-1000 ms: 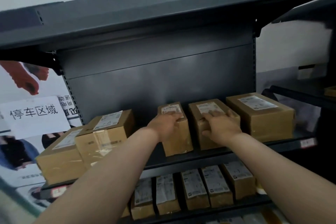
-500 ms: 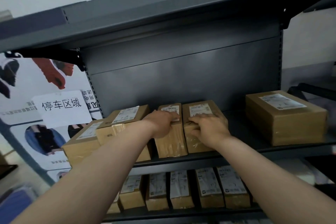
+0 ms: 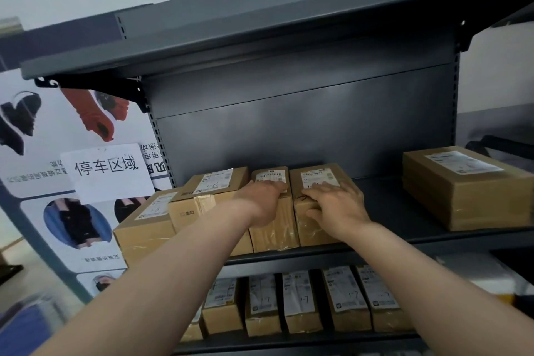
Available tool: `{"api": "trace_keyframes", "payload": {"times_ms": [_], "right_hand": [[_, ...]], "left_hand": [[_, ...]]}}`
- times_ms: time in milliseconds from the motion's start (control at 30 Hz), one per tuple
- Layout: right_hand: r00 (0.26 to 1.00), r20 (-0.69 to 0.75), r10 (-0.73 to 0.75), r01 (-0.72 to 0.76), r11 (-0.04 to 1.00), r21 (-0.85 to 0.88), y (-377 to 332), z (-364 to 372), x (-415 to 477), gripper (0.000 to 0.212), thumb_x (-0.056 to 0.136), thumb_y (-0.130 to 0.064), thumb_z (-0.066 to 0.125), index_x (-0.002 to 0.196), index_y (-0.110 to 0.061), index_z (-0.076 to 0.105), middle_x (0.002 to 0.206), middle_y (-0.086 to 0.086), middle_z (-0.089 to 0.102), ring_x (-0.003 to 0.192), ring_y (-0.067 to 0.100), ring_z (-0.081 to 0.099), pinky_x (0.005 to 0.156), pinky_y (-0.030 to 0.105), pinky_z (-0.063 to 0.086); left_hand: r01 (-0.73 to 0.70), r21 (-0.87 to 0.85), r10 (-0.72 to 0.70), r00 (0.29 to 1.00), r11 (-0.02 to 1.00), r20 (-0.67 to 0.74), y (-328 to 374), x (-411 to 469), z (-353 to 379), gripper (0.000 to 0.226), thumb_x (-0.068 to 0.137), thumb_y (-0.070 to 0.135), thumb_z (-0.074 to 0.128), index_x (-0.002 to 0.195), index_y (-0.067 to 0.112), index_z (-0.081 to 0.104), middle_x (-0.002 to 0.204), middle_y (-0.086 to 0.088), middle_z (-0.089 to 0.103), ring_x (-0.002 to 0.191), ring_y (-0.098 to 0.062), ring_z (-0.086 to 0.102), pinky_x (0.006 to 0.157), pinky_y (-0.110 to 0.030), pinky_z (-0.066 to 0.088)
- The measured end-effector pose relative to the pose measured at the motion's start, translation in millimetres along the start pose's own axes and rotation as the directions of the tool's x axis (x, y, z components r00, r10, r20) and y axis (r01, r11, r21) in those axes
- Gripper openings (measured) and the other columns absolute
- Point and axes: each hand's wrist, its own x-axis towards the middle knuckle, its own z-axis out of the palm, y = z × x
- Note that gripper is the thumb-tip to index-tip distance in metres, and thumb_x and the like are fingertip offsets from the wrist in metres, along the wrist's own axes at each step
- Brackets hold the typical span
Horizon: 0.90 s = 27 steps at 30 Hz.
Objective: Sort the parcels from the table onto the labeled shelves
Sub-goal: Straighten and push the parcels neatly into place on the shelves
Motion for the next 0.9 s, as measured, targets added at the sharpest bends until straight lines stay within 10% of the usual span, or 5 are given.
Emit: {"api": "trace_keyframes", "payload": {"times_ms": [367,567,733,900], "right_hand": [[0.978,-0.159,0.135,-0.133,0.991,0.024,91,-42,-46,0.051,0.099,-0.039,0.04,0.148,-0.028,0.03,0.16,-0.001,0.014,0.147,0.014,-0.006,0.115,0.038,-0.009],[0.929,0.085,0.359,-0.334,0.917,-0.216,177,-76,-75,0.082,0.091,-0.043,0.055,0.153,-0.017,0.008,0.16,0.011,-0.005,0.146,0.032,-0.013,0.117,0.05,-0.003],[0.936,0.084,0.341,-0.311,0.916,-0.253,191,-76,-67,0.068,0.086,-0.03,0.06,0.146,-0.025,0.028,0.152,0.003,0.03,0.14,0.026,0.024,0.111,0.058,0.013],[0.991,0.019,0.13,-0.128,0.987,-0.094,165,-55,-48,0.051,0.089,-0.025,0.051,0.136,-0.042,0.042,0.141,-0.007,0.048,0.13,0.021,0.038,0.111,0.049,0.015]], "left_hand": [[-0.185,-0.092,0.171,0.974,0.978,-0.148,95,37,-2,0.063,0.095,0.02,0.055,0.151,0.025,0.027,0.157,-0.001,0.028,0.144,-0.025,0.026,0.118,-0.04,0.021],[-0.104,-0.043,0.102,0.993,0.994,-0.052,162,61,-10,0.055,0.096,0.027,0.053,0.145,0.012,0.034,0.148,-0.012,0.038,0.132,-0.029,0.04,0.102,-0.034,0.035],[0.045,-0.013,-0.043,0.99,0.999,0.134,162,65,-5,0.039,0.096,0.019,0.05,0.133,0.008,0.045,0.132,-0.013,0.054,0.114,-0.027,0.055,0.079,-0.029,0.041],[0.095,0.032,-0.097,0.992,0.995,0.084,143,56,3,0.045,0.094,0.03,0.055,0.135,0.014,0.05,0.136,-0.01,0.054,0.122,-0.027,0.052,0.094,-0.033,0.043]]}}
